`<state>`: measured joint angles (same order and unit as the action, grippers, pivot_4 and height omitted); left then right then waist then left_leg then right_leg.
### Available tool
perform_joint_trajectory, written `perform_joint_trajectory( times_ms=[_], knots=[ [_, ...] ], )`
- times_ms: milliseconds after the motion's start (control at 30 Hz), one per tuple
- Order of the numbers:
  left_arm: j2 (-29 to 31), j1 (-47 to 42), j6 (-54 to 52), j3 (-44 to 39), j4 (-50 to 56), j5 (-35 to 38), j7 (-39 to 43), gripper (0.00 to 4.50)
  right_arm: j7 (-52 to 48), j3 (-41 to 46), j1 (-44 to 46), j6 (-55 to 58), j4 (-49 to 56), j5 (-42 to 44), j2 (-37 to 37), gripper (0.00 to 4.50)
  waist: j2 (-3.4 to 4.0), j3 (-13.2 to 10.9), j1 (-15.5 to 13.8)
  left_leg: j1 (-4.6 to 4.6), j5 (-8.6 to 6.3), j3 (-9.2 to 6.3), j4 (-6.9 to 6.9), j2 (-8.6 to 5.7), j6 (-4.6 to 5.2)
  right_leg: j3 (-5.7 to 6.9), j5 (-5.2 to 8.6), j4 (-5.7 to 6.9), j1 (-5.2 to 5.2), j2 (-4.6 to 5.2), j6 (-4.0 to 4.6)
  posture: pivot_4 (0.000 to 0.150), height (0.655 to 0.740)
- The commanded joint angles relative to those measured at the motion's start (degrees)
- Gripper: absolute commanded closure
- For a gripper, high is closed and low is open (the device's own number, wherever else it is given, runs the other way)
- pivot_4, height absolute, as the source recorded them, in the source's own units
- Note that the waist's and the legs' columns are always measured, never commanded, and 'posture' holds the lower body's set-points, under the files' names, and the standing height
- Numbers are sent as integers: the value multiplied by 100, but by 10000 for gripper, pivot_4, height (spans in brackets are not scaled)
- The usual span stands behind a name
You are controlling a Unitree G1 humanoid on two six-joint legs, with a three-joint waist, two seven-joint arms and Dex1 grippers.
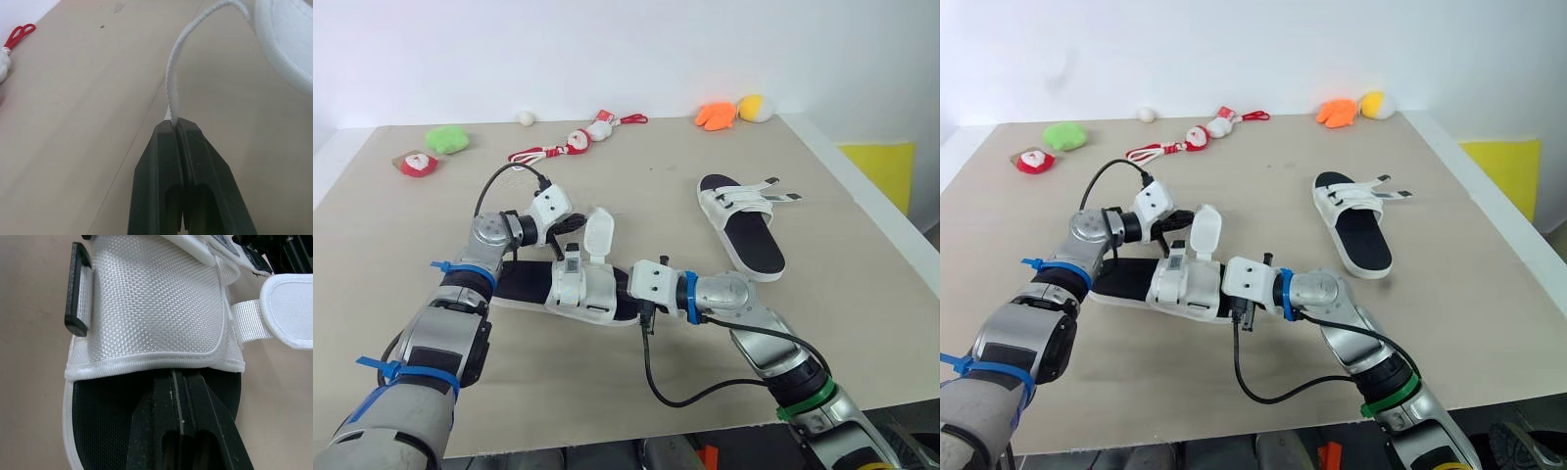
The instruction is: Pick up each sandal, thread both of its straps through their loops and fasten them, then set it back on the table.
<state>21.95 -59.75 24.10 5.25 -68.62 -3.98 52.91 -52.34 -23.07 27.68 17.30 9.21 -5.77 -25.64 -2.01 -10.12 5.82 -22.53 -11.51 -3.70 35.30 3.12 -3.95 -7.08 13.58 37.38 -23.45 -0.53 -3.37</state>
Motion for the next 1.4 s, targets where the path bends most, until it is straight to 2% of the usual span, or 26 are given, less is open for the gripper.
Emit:
perform_joint_trajectory(
  times_ms=[33, 200, 333, 500, 667, 900, 1000, 1100, 1233, 1267, 1367, 1400],
  knots=[
    [69, -25, 199, -11, 68, -54, 39, 44578, -4, -134, -97, 111, -175, -77, -44, 45000, 0, 0, 0, 0, 0, 0, 0, 0, 0, 0, 0, 0, 0, 0, 0, 1500, 7400],
    [424, -116, 2012, 340, 466, -775, -990, 44578, -12, -144, -84, 66, -203, -81, -49, 45000, -1, -1, -3, 0, 0, -1, -1, 1, 0, -1, 0, 0, -2, 0, 0, 1500, 7400],
    [993, -245, 3558, 811, 1088, -2249, -2799, 44578, -23, -160, -56, 8, -254, -95, -47, 45000, -1, -1, -7, 1, 0, -1, 0, 1, 0, -2, -2, 0, 0, 1, -3, 1500, 7400],
    [1603, -28, 4777, 951, 2360, -4103, -4871, 44578, -40, -178, -17, 3, -258, -86, -28, 45000, 1, -2, -16, 2, 0, 2, 0, 2, 0, -6, -4, 0, 0, 1, -7, 1500, 7400],
    [2036, 459, 5253, 822, 3902, -5615, -6660, 44578, -76, -194, -6, -11, -253, -74, -54, 45000, 3, -2, -21, 9, 0, 18, -1, 7, -1, -15, -4, 0, 1, 3, -8, 1500, 7400],
    [2433, 1285, 5121, 786, 5388, -6562, -8244, 44578, -124, -203, 25, -33, -269, -59, -81, 45000, 3, -2, -24, 11, 0, 33, 2, 7, -1, -26, -9, 0, 0, 6, -16, 1500, 7400],
    [2535, 1627, 4982, 712, 5864, -6665, -8691, 36282, -157, -206, 21, -33, -250, -48, -104, 45000, 3, -2, -28, 11, 0, 35, 2, 7, -1, -28, -9, 0, 0, 6, -16, 1500, 7400],
    [2616, 1756, 4929, 765, 5985, -6558, -8699, 23420, -186, -215, 13, -34, -226, -41, -122, 45000, 2, -2, -43, 10, 0, 35, 7, 7, -1, -27, -11, 1, 2, 7, -19, 1500, 7400],
    [2729, 2035, 4831, 700, 6209, -6021, -8376, 2830, -199, -217, 58, -61, -285, -49, -122, 45000, 2, -2, -44, 11, 0, 39, 7, 6, -1, -30, -12, 1, 2, 8, -21, 1500, 7400],
    [2819, 2135, 4779, 709, 6188, -5616, -8096, 547, -202, -207, 60, -58, -285, -48, -127, 45000, 2, -2, -42, 11, 0, 39, 7, 6, -1, -30, -12, 1, 2, 8, -21, 1500, 7400],
    [3239, 2563, 4514, 674, 6238, -4140, -7257, 547, -207, -179, 37, -65, -277, -52, -160, 45000, 3, -2, -24, 11, 0, 41, 6, 8, -1, -31, -12, 1, -1, 8, -21, 1500, 7400],
    [3477, 2749, 4270, 857, 6276, -3244, -6805, 547, -204, -171, 15, -64, -262, -51, -175, 45000, 3, -3, -25, 11, 0, 41, 5, 9, 0, -30, -11, 1, -2, 7, -20, 1500, 7400]
  ],
)
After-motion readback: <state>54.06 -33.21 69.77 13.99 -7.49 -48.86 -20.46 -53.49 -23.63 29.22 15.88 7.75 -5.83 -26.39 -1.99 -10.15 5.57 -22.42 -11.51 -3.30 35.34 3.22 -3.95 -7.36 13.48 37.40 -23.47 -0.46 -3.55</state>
